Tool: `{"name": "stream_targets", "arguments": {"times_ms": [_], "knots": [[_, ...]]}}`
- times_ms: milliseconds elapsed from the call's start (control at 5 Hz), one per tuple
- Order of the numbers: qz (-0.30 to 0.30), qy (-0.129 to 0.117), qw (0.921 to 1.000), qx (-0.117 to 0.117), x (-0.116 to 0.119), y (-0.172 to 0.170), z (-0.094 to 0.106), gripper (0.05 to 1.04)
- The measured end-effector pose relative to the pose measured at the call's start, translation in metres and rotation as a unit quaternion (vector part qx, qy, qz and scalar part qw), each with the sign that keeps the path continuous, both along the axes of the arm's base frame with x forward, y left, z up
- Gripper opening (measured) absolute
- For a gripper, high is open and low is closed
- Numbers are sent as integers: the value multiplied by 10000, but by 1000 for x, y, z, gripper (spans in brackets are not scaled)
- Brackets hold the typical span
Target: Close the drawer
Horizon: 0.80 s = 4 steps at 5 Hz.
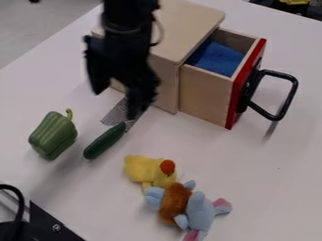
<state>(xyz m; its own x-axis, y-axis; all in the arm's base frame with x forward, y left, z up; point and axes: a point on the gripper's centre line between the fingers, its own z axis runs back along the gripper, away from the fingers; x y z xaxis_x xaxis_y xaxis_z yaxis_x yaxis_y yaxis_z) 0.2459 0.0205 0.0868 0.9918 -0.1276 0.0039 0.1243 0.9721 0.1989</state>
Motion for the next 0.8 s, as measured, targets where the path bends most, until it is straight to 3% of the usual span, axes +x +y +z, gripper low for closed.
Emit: {"name": "stream_targets", "arguments": {"times_ms": [200, 400, 600, 800], "knots": [[-366, -133, 9989, 257, 45, -52, 9, 1000], [-485, -537, 9963, 471, 76, -95, 43, 1000], [-654, -838, 9933, 458, 108, -130, 69, 1000], [-772, -773, 9938, 180, 139, -149, 52, 1000]]}}
